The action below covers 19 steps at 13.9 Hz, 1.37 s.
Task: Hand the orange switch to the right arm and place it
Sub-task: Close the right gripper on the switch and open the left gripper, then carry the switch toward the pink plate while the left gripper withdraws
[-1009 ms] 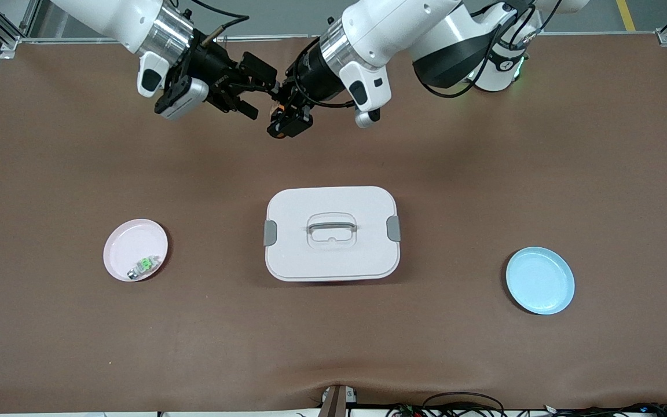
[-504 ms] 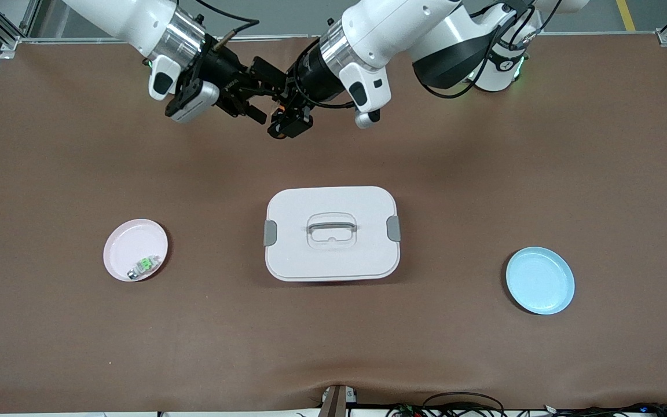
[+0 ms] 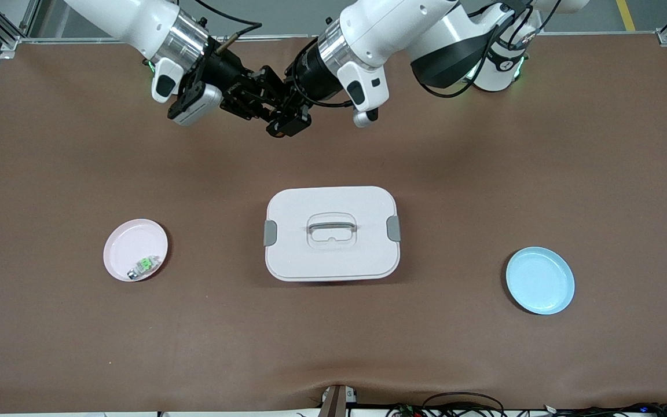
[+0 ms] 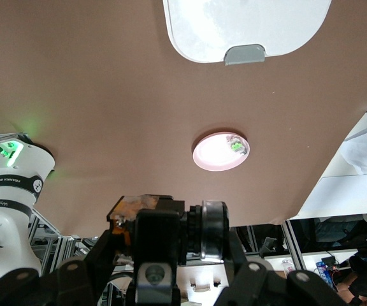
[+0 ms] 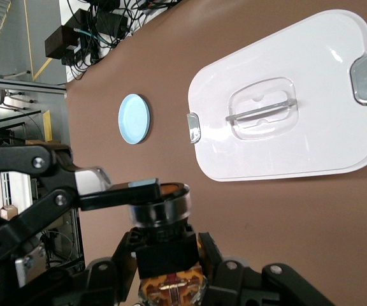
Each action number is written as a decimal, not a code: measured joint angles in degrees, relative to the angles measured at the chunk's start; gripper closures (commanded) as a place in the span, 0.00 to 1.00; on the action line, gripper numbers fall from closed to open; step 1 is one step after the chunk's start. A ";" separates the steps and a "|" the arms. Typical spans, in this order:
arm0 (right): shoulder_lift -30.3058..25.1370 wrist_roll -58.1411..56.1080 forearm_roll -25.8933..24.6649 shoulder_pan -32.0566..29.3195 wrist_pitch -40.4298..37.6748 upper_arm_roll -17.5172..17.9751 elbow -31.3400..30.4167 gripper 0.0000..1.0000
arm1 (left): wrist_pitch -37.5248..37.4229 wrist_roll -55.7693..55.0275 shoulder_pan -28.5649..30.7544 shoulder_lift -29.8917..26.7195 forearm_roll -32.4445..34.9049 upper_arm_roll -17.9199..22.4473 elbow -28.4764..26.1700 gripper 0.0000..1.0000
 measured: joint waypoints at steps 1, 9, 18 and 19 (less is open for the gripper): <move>0.00 -0.02 0.00 0.01 0.00 0.00 0.00 1.00 | 0.00 0.00 0.00 0.00 0.00 0.00 0.00 0.80; -0.02 0.47 0.05 0.04 -0.14 0.01 0.06 1.00 | 0.07 0.00 0.02 -0.04 0.12 0.03 0.06 0.00; -0.05 -11.22 -6.01 -7.12 -17.30 -1.35 3.20 1.00 | 0.20 -0.01 1.26 -1.38 0.36 0.80 0.81 0.00; -0.10 -14.50 -7.24 -9.57 -20.99 -1.51 3.99 1.00 | -0.21 -0.01 2.02 -1.60 0.42 1.12 0.81 0.00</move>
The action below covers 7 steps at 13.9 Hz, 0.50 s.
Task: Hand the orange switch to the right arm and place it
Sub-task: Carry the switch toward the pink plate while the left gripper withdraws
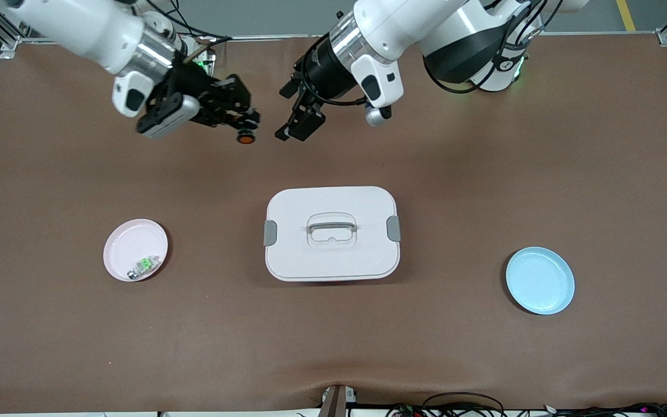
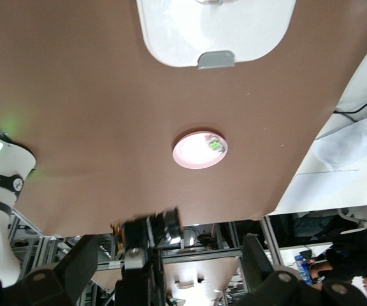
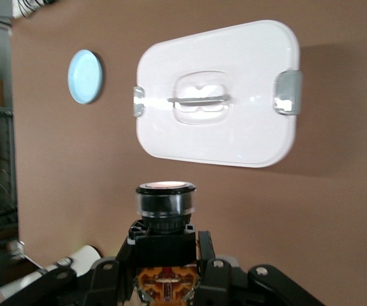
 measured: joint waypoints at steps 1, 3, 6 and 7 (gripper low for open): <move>-0.07 -3.72 -1.44 -2.26 -3.04 -0.15 0.56 1.00 | -1.19 0.00 1.22 -0.22 0.06 0.18 0.00 0.00; -0.21 -13.13 -4.39 -6.87 -7.55 -0.31 0.96 1.00 | -4.88 1.32 4.21 -0.51 0.19 0.29 -0.04 0.00; -0.32 -30.33 -10.57 -13.11 -11.15 -0.43 1.17 1.00 | -10.51 6.71 8.29 -0.50 0.23 0.48 -0.64 0.00; -0.32 -36.17 -12.12 -14.96 -11.85 -0.45 1.19 1.00 | -11.80 9.11 9.66 -0.47 0.25 0.57 -1.25 0.00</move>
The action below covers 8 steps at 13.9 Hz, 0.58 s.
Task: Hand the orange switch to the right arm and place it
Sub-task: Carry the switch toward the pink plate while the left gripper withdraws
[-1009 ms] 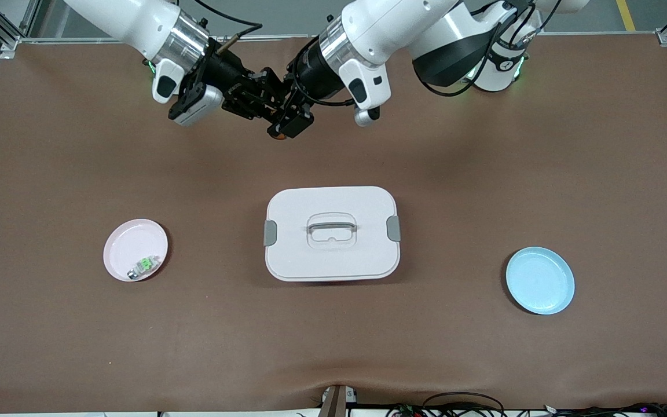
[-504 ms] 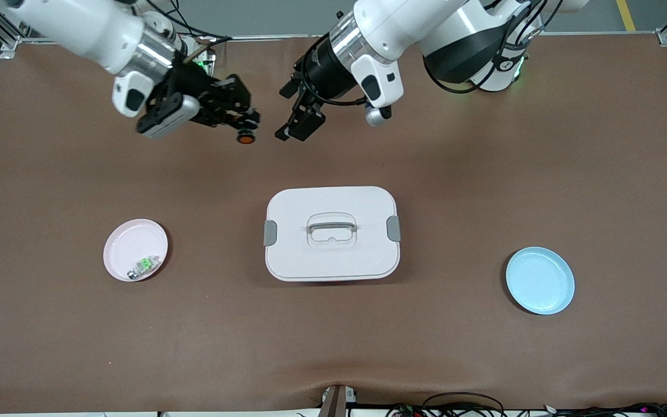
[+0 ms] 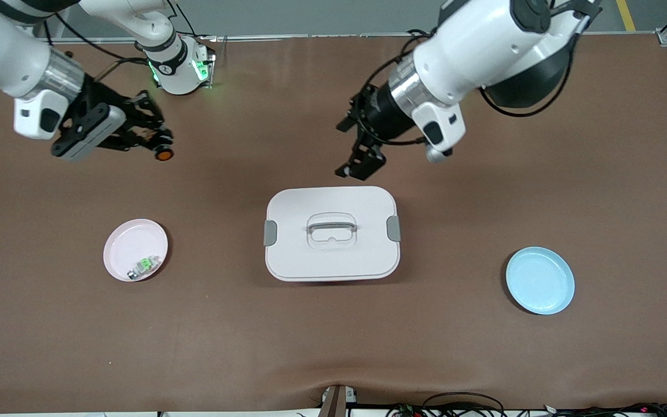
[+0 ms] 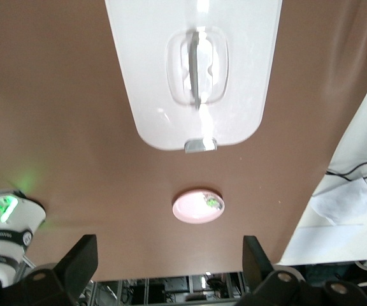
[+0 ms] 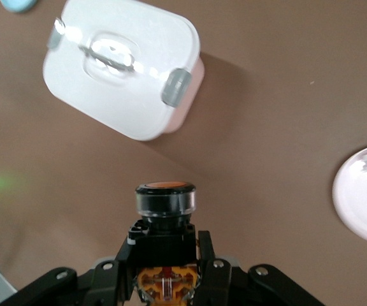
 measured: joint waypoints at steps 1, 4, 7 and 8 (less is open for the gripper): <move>0.00 -6.23 -1.07 -1.83 -0.50 0.00 0.00 1.00 | -0.87 2.25 1.25 0.03 0.01 0.05 -0.88 0.00; 0.41 -26.21 -6.09 -7.10 -1.11 -0.02 -0.19 1.00 | -1.71 8.04 3.53 0.22 1.93 0.09 -5.15 0.00; 2.15 -35.42 -9.39 -9.67 -0.84 -0.01 -0.96 1.00 | -1.71 13.99 4.98 0.45 6.06 0.11 -9.95 0.00; 2.72 -36.54 -10.06 -9.74 -0.04 0.00 -1.47 1.00 | -1.71 17.80 6.18 0.43 6.50 0.13 -11.21 0.00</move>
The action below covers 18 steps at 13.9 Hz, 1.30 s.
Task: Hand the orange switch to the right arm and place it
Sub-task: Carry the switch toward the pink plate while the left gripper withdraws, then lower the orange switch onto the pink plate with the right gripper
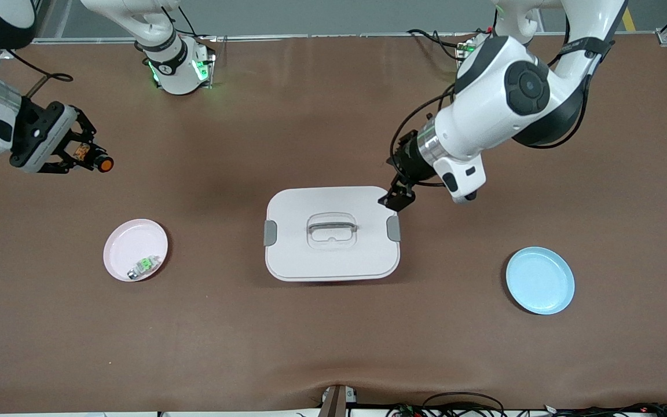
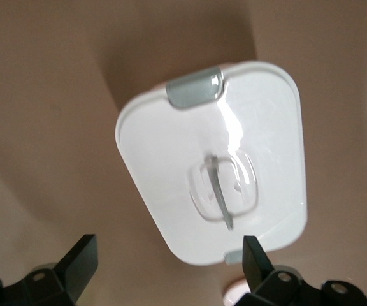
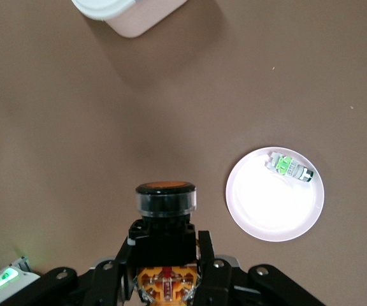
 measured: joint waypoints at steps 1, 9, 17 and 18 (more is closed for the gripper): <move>0.45 -1.28 -0.23 0.00 1.60 0.11 -0.95 1.00 | -0.35 4.88 1.74 -0.03 0.19 0.01 -0.79 0.00; 10.17 -25.25 -0.84 -4.63 22.12 0.19 -9.44 1.00 | -5.30 56.28 14.94 -1.11 10.05 0.06 -1.68 0.00; 23.83 -37.45 -0.83 -7.65 41.36 0.29 -10.14 1.00 | -2.01 81.35 25.69 -1.14 15.77 0.15 -6.24 0.00; 25.24 -38.21 -0.83 -7.65 44.26 0.40 -10.46 1.00 | -0.05 82.45 26.13 -1.16 15.88 0.15 -7.42 0.00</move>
